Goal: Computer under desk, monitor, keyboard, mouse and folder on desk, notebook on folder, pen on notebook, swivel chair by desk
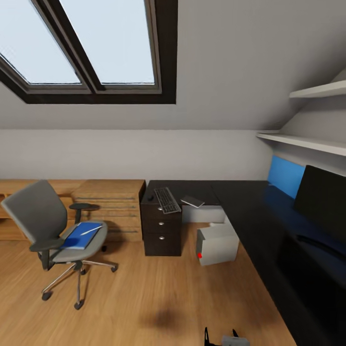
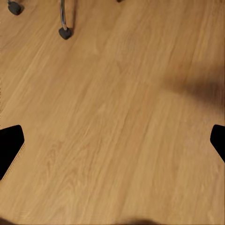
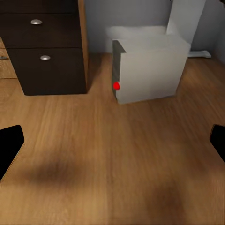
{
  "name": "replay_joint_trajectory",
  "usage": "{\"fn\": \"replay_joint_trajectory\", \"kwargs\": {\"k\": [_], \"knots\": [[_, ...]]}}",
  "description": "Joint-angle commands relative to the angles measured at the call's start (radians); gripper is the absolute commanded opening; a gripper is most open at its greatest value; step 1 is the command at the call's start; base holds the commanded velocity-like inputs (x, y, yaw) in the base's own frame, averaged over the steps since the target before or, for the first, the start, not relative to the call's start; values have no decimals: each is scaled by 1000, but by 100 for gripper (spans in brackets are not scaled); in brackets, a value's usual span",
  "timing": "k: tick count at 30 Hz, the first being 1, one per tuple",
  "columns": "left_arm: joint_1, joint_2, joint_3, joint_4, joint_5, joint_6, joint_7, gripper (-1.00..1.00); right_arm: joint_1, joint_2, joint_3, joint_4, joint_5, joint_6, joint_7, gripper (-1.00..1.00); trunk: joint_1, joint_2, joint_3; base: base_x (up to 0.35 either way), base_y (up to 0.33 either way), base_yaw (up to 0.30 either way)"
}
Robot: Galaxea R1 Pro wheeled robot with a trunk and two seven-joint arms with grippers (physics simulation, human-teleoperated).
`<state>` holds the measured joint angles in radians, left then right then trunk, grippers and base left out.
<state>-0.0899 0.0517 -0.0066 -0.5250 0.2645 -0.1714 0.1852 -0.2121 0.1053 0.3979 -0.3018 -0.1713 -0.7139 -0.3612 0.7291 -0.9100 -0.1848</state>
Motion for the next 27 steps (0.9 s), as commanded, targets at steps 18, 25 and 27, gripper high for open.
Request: {"fn": "replay_joint_trajectory", "kwargs": {"k": [18, 25, 27], "knots": [[-1, -1, -4, 0, 6, -5, 0, 100, -1, -2, 9, 1, -9, -3, -4, 100, 1, -1, -1, 314, 133, 0], [-1, -26, -8, 12, 3, 1, -3, 100, -3, 0, 8, -17, -12, -11, -3, 100, 1, -1, -1, 324, 19, 0], [-2, -29, -8, -172, 4, 143, -5, 100, -15, 3, 7, -82, -14, 0, 10, 100, 1, -1, -1, 326, 2, 0]]}}
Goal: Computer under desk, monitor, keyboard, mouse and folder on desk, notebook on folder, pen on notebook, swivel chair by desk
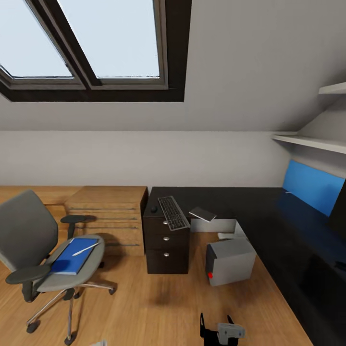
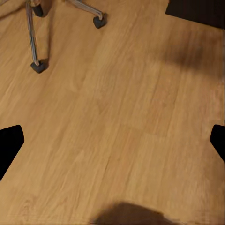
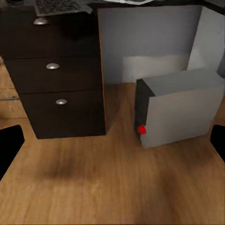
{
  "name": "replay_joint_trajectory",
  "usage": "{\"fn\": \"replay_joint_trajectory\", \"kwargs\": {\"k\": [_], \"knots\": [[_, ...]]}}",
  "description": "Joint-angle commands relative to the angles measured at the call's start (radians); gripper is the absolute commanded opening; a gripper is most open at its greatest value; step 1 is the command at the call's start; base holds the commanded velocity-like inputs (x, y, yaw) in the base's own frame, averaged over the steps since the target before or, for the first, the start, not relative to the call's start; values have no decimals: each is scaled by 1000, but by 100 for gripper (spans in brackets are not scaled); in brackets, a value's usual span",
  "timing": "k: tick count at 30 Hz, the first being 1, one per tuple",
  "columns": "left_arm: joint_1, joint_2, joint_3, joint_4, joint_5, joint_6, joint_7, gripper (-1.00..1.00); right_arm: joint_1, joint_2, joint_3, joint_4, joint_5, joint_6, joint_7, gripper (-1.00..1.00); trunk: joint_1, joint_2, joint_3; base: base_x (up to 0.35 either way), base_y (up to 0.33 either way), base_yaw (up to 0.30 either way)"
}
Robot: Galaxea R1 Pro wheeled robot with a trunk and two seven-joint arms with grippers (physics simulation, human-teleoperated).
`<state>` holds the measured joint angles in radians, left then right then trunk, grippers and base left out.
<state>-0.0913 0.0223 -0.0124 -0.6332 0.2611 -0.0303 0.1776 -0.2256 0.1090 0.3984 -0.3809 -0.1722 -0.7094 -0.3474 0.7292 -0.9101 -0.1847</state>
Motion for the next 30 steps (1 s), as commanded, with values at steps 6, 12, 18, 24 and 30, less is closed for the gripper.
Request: {"fn": "replay_joint_trajectory", "kwargs": {"k": [6, 12, 18, 24, 30], "knots": [[-1, -1, 10, -700, 17, 490, 3, 100, -235, 17, 1, -159, -309, 418, 187, 100, 1, -1, -1, 327, 0, 0], [-1, 1, 35, -926, 132, 601, 1, 100, -388, 2, -22, -213, -766, 715, 291, 100, 1, -1, -1, 328, 0, 0], [-1, 11, 45, -948, 248, 631, 1, 100, -440, 2, -30, -170, -930, 778, 306, 100, 1, -1, -1, 328, 0, 0], [1, 17, 46, -923, 280, 649, -3, 100, -450, -10, -37, -143, -964, 787, 362, 100, 1, -1, -1, 328, 0, 0], [-1, 20, 41, -973, 286, 813, -88, 100, -450, -45, -37, -137, -969, 790, 419, 100, 1, -1, -1, 232, 0, 0]]}}
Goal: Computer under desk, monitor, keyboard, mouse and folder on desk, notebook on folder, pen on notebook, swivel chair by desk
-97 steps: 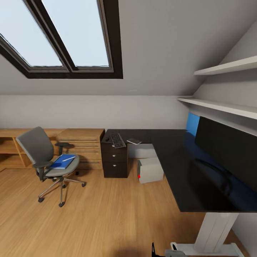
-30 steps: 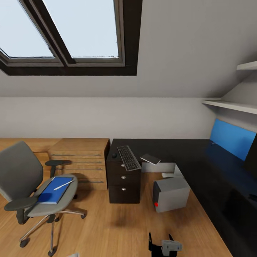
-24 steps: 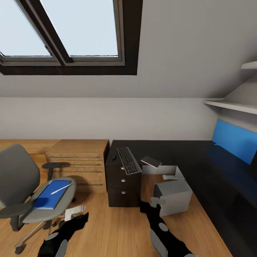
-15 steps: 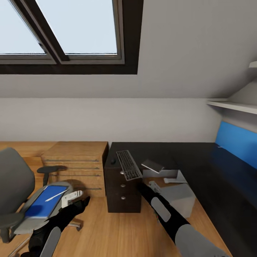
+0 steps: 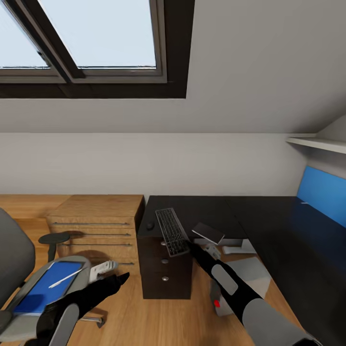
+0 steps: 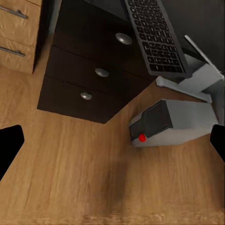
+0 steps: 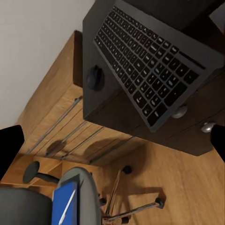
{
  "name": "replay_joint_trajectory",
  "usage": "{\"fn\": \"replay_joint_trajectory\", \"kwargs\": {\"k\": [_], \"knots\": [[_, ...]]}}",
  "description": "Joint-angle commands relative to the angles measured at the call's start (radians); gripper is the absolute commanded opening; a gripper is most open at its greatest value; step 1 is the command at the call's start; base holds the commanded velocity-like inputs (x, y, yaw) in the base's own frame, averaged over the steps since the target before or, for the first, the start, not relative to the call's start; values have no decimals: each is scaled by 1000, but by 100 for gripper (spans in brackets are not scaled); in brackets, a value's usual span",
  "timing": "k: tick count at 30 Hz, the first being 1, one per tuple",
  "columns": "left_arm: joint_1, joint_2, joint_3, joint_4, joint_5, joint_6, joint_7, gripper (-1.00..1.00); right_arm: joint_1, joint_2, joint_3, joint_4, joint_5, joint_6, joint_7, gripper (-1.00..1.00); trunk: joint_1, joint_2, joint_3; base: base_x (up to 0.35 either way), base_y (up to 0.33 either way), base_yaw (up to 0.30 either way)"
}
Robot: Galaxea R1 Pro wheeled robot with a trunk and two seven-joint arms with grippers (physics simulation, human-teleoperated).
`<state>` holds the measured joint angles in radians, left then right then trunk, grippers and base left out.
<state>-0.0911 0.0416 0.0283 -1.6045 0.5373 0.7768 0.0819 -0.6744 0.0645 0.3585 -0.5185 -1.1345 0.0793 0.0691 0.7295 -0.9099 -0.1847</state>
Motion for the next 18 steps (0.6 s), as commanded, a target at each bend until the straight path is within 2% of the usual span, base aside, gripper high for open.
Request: {"fn": "replay_joint_trajectory", "kwargs": {"k": [1, 3, 5, 7, 12, 13, 18], "knots": [[-1, 0, 1, -4, 9, 25, -13, 100, -1, -6, 2, 1, -8, 1, 9, 100, 0, -1, -1, 85, 0, 0], [-1, 2, 10, -9, 9, 66, -72, 100, 0, -27, 2, 1, -13, 2, 40, 100, 0, -1, -1, 56, 0, 0], [-1, 2, 20, -11, 10, 83, -103, 100, 0, -40, 3, 0, -20, 2, 71, 100, 4, -8, -5, 31, 0, 0], [-1, 3, 33, -14, 10, 103, -139, 100, 2, -57, 3, 1, -34, 2, 159, 100, 12, -22, -11, 13, 0, 0], [-1, 3, 42, -15, 10, 109, -152, 100, 4, -62, 5, 1, -37, 1, 234, 100, 31, -57, -27, 4, 0, 0], [-1, 3, 56, -15, 10, 110, -154, 100, 4, -64, 5, 2, -38, 1, 252, 100, 35, -64, -30, 0, 0, 0], [-1, 2, 74, -15, 8, 109, -151, 100, 4, -63, 5, 10, -39, -1, 263, 100, 54, -99, -45, 0, 0, 0]]}}
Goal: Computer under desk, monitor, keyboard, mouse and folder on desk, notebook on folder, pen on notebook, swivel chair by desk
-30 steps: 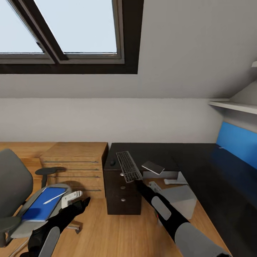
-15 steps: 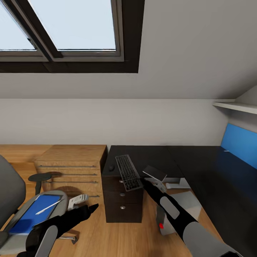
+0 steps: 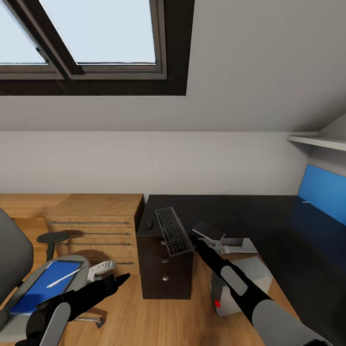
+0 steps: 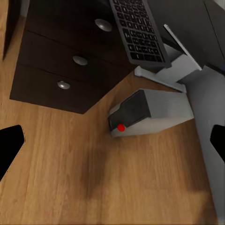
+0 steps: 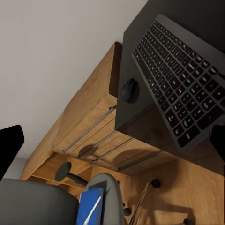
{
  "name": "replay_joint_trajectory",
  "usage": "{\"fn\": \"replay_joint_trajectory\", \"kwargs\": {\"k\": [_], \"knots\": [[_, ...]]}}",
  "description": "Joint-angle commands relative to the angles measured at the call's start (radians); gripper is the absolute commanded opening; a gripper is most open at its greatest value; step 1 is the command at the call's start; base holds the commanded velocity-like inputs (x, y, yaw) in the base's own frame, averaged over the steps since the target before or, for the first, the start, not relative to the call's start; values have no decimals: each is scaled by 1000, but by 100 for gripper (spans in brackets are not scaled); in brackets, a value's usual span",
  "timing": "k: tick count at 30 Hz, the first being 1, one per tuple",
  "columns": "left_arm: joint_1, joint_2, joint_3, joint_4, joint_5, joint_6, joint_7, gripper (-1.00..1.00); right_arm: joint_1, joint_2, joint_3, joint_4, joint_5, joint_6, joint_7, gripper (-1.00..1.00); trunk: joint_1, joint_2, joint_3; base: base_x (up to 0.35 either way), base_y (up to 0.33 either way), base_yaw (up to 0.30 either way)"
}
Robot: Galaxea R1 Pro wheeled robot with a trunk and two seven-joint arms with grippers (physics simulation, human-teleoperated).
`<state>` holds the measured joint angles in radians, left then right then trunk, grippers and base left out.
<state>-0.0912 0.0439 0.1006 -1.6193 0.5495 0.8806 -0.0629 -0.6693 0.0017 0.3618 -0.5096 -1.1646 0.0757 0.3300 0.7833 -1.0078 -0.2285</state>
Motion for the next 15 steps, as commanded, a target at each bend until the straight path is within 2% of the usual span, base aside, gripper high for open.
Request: {"fn": "replay_joint_trajectory", "kwargs": {"k": [1, 5, 7, 15], "knots": [[-1, 0, 2, -1, -5, 5, -6, 100, -1, 1, 3, 5, -9, 2, 3, 100, 4, -8, -5, 0, 0, 0], [-1, 0, 5, -1, -7, 4, -3, 100, -1, 6, 7, 32, -4, -21, 6, 100, 19, -36, -17, 0, 0, 0], [-1, 0, 6, -1, -8, 3, -2, 100, -1, 15, 10, 41, -4, -59, 7, 100, 27, -50, -23, 0, 0, 0], [-1, 1, 7, -1, -11, 3, -2, 100, -1, 48, 11, 85, -1, -103, 5, 100, 58, -106, -48, 0, 0, 0]]}}
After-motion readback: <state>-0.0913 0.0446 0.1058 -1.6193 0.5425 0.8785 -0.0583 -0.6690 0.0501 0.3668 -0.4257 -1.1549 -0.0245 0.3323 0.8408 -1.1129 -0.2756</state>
